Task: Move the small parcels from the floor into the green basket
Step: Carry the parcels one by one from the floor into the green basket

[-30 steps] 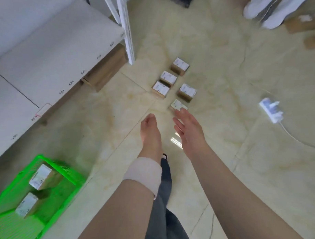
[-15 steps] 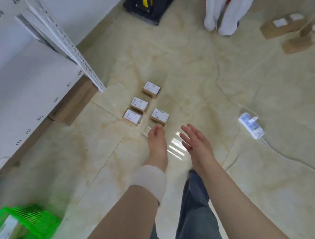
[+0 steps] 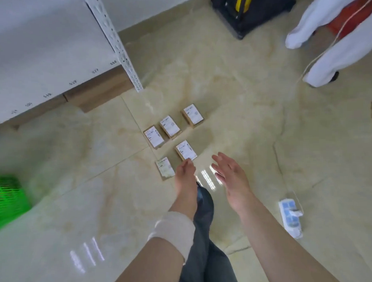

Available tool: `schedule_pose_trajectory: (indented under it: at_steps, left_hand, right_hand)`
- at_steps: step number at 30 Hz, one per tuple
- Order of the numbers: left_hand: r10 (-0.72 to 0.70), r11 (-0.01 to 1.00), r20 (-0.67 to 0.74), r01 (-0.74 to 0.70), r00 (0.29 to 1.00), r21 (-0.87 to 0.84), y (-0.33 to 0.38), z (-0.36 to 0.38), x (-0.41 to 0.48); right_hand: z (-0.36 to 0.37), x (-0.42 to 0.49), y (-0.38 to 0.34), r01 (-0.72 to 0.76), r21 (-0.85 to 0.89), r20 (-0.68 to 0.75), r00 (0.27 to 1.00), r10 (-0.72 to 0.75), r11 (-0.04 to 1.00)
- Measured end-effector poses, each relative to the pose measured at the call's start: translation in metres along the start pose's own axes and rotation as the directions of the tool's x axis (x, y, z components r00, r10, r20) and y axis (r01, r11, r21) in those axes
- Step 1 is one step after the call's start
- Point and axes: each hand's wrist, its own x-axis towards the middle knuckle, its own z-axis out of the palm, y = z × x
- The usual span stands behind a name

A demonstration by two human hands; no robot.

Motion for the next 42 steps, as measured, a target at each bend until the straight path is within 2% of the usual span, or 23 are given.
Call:
schedule_pose_trajectory:
  at_steps: [3,7,11,17,22,27,29,31,33,36,40,42]
  left_hand:
    - [-0.023,0.999,-0.062,0.021,0.998,-0.025,0.016,0.023,0.037]
    - [-0.067,0.996,-0.112,0.073,0.991,0.047,0.027,0.042,0.082]
    - [-0.119,0.993,-0.133,0.116,0.984,-0.032,0.027,0.049,0.109]
    - [-0.110,0.994,-0.200,0.102,0.974,-0.049,0.005,0.046,0.161]
    - [-0.070,0.998,-0.271,0.065,0.960,-0.027,-0.061,0.047,0.265]
    - [-0.143,0.989,-0.289,0.143,0.947,-0.021,-0.171,0.057,0.396]
    - [-0.122,0.990,-0.288,0.139,0.950,0.038,-0.203,0.062,0.450]
    - [-0.050,0.994,-0.302,0.075,0.952,0.073,-0.227,0.064,0.497]
    - [0.028,0.997,-0.306,-0.005,0.952,0.077,-0.243,0.067,0.531]
    - [0.132,0.991,-0.295,-0.131,0.946,0.023,-0.258,0.070,0.556]
    - [0.227,0.962,-0.285,-0.261,0.931,-0.083,-0.267,0.069,0.563]
    - [0.239,0.957,-0.253,-0.272,0.937,-0.102,-0.264,0.068,0.561]
  right_hand:
    - [0.009,0.051,-0.016,0.000,-0.070,0.057,0.998,0.004,0.998]
    - [0.010,0.109,-0.022,-0.061,-0.176,0.086,0.993,0.077,0.982]
    - [0.003,0.145,-0.025,-0.130,-0.275,0.093,0.983,0.161,0.953]
    - [-0.003,0.217,-0.006,-0.099,-0.551,0.193,0.951,0.241,0.829]
    - [0.000,0.333,0.060,-0.017,-0.692,0.255,0.930,0.266,0.722]
    - [0.001,0.458,0.174,0.050,-0.794,0.268,0.924,0.274,0.606]
    - [0.007,0.499,0.219,0.128,-0.807,0.332,0.906,0.264,0.577]
    - [0.017,0.532,0.254,0.260,-0.798,0.412,0.894,0.177,0.544]
    - [0.022,0.563,0.285,0.331,-0.762,0.445,0.892,0.079,0.556]
    - [0.017,0.595,0.322,0.385,-0.725,0.483,0.875,0.024,0.571]
    - [0.022,0.593,0.328,0.411,-0.600,0.468,0.876,-0.115,0.686]
    - [0.026,0.588,0.322,0.393,-0.532,0.479,0.870,-0.116,0.750]
